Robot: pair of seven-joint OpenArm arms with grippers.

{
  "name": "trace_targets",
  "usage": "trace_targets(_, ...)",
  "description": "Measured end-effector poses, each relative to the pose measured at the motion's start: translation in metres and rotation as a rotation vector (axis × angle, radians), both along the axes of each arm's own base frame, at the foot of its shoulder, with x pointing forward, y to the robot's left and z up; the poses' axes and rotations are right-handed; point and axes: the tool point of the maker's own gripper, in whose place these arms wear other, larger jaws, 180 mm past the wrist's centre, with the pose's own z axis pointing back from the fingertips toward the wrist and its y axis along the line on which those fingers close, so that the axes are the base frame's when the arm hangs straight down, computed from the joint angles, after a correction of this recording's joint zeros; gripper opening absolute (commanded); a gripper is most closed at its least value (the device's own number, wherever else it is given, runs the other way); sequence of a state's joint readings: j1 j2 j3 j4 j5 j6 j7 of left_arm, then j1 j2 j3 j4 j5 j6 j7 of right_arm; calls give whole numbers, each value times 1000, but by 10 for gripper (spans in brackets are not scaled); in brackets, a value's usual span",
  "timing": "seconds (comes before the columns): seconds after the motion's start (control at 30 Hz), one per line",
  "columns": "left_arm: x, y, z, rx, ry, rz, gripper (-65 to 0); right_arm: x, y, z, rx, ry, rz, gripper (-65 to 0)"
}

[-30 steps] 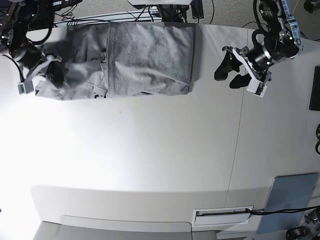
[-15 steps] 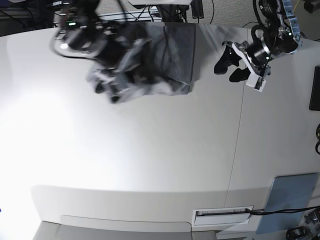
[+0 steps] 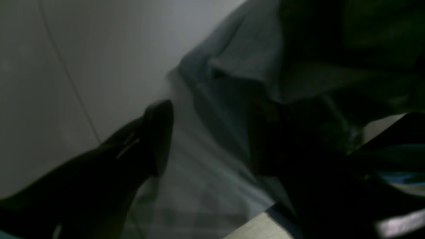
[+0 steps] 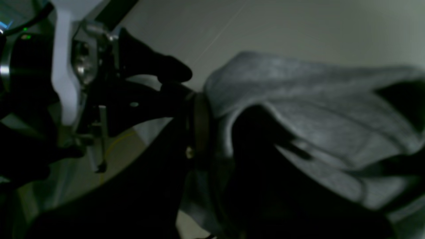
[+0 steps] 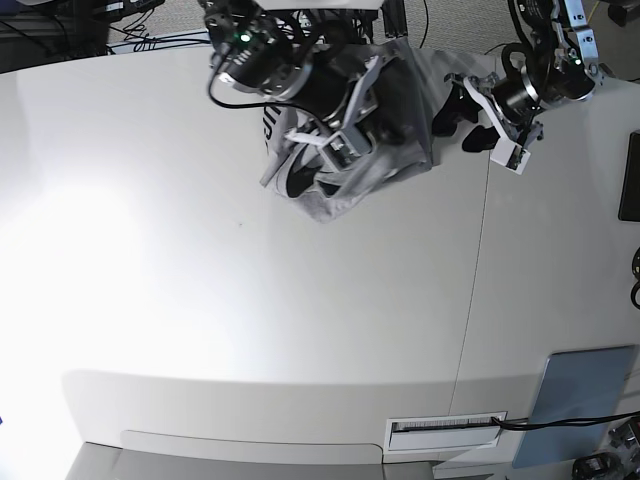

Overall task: Fold the T-shirt properly
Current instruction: 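Lift the strip end with the right gripper and fold it toward the left gripper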

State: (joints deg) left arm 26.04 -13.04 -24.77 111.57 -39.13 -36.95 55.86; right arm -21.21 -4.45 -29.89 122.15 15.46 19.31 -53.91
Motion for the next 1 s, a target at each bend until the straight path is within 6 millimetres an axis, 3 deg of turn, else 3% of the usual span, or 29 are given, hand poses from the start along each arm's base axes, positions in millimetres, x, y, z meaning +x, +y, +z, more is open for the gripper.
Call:
trace_targets(0.23, -17, 22, -20, 140, 36, 38, -312, 6, 5, -4, -19, -15, 18, -650)
trace_targets(0.33, -27, 15, -22, 101, 26, 12, -312, 7, 5, -4, -18, -16, 17, -650)
trace_targets(0.5, -36, 12, -43, 6, 89, 39, -312, 6, 5, -4, -18, -16, 17, -650)
trace_targets(0.67, -35, 4, -43, -67, 91, 52, -318, 10, 6, 1, 5, -38, 6, -650)
trace_targets(0.77, -30, -9, -42, -85, 84, 17, -318, 12, 6, 2, 4, -44, 7, -650)
trace_targets(0.87, -26, -37, -40, -120, 75, -59, -318, 13, 6, 3, 4, -49, 6, -650)
trace_targets(1.0, -16, -60, -47, -66, 88, -129, -318, 15, 3, 1, -24, -60, 0, -650)
